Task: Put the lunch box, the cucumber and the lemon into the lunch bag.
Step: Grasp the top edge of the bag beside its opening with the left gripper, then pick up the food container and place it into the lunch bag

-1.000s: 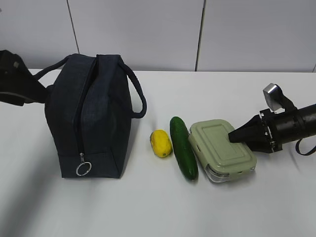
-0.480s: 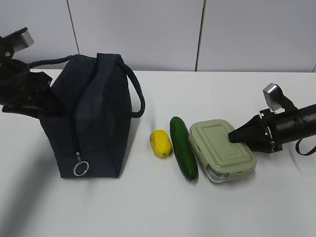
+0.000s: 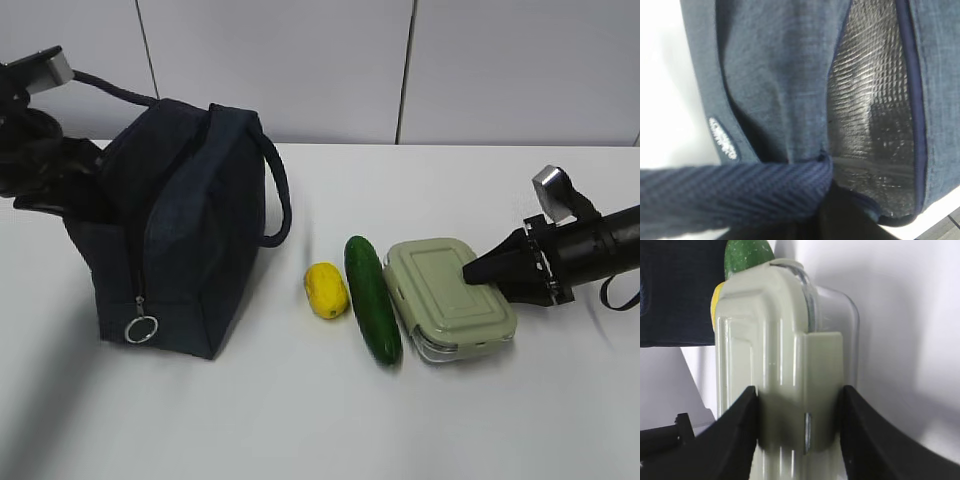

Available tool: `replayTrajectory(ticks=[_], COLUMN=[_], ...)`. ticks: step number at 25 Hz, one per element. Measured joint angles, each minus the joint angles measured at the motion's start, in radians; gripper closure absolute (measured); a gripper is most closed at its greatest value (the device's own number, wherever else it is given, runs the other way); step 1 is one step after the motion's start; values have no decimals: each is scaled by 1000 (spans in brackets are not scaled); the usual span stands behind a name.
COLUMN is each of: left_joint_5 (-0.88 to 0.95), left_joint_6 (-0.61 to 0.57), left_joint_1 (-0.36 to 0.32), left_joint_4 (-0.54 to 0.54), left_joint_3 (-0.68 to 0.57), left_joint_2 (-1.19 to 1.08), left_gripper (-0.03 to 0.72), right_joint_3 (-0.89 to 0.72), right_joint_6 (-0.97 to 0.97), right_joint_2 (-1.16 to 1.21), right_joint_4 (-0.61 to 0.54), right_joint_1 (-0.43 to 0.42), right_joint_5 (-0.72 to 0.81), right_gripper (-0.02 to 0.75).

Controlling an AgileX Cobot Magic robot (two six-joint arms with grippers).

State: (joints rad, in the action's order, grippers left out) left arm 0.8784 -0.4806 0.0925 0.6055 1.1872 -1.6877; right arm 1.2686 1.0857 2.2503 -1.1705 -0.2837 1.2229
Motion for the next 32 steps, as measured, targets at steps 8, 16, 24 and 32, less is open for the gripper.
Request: replayTrajectory(ticks=[8, 16, 24, 32], left_joint_5=[46, 70, 73, 77], left_joint_6=[45, 53, 57, 58], left_joint_1=[0, 0, 0, 0], left_joint_4=[-93, -135, -158, -169], left_joint_3=[83, 88, 88, 88], left_joint_2=[0, 0, 0, 0], left_gripper=[694, 694, 694, 694], right_joint_3=[0, 0, 18, 103], right_joint_6=[-28, -73, -105, -152], right_joint_2=[-54, -98, -158, -225], right_joint_4=[2, -22, -41, -112], right_joint_1=[0, 0, 59, 188], right_joint_5=[-78, -85, -89, -79], right_gripper=[382, 383, 383, 384])
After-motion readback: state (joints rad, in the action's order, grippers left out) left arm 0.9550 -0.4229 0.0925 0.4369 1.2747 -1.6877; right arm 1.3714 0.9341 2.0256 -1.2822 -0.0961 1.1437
